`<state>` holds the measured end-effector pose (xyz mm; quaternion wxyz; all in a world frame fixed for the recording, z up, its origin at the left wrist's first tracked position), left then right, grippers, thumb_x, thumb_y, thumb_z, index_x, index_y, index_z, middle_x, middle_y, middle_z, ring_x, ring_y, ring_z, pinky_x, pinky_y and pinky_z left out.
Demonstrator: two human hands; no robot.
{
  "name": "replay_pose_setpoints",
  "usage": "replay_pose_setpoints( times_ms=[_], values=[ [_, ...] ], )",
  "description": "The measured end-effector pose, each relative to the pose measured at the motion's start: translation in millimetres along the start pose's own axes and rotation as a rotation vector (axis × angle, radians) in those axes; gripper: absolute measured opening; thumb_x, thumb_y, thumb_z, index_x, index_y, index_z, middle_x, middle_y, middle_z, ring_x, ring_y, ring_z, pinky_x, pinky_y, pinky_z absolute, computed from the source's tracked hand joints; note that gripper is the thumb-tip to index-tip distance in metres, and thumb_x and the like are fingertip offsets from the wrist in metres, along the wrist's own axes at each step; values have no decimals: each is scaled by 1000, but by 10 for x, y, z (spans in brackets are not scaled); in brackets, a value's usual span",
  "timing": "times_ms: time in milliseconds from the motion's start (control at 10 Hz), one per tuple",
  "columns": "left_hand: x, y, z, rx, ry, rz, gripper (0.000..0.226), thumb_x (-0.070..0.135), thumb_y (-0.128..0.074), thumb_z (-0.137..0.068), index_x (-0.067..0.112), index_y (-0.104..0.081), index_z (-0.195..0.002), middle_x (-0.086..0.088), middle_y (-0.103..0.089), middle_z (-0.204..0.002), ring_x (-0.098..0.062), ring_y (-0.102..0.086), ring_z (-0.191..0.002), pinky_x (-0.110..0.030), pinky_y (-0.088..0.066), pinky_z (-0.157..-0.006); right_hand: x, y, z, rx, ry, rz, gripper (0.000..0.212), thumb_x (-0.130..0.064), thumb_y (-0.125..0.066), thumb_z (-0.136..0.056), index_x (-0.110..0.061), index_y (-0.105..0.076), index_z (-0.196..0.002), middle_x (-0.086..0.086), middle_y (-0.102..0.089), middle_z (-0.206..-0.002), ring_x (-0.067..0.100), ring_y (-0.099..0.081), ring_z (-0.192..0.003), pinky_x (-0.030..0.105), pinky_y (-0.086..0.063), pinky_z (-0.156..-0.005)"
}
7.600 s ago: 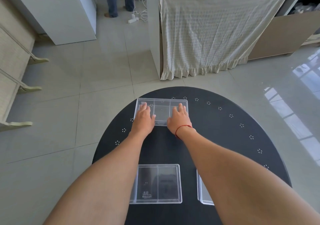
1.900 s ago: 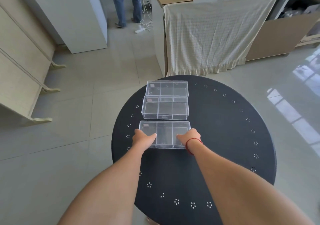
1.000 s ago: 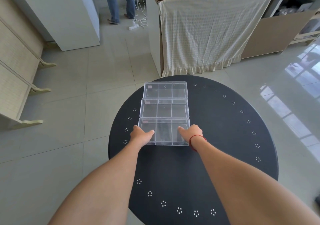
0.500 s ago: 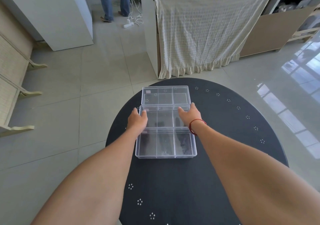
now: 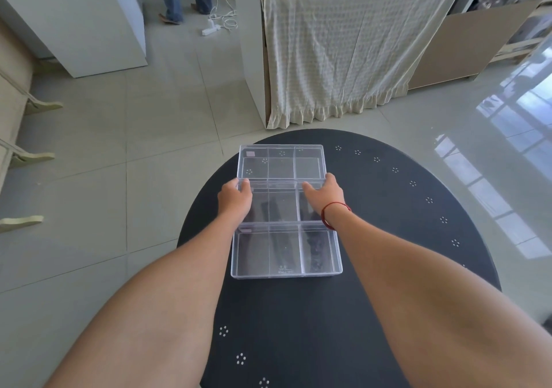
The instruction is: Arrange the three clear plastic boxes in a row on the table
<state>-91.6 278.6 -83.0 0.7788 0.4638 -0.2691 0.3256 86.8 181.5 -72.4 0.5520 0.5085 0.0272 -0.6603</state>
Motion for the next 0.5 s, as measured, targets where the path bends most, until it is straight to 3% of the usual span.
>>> replay_pose_setpoints(
  times_ms=[100, 300, 500],
  values=[
    [23, 4, 0, 4, 9, 7, 48, 31, -36, -102, 5, -49, -140, -9, -52, -144, -27, -50, -131, -35, -42, -101, -11, 1, -3, -17, 7, 15, 71, -33, -55, -94, -8, -21, -152, 10, -35, -155, 30, -39, -139, 39, -36, -110],
    [87, 71, 165, 67, 11, -77, 55, 37, -36, -102, 8, -36, -149, -12, -41, -151, -28, -38, -140, -41, -35, -110, -27, 107, 76, -36, 52, 98, 74, -37, -54, -94, -4, -20, -151, 8, -27, -158, 28, -35, -142, 40, -32, -112],
    [361, -82, 656, 129, -112, -272, 55, 42, -34, -100, 12, -42, -145, -11, -43, -149, -32, -42, -135, -46, -40, -107, 95, 573, 290, -6, 128, 198, 60, -38, -53, -93, 0, -36, -138, 11, -37, -147, 31, -47, -127, 44, -40, -106]
  ],
)
Point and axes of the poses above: each hand's wrist, its own z-axis away from the middle knuckle, its own y-axis out of the back of the hand, x = y × z, the point moved 4 cm from there along -z, towards the middle knuckle
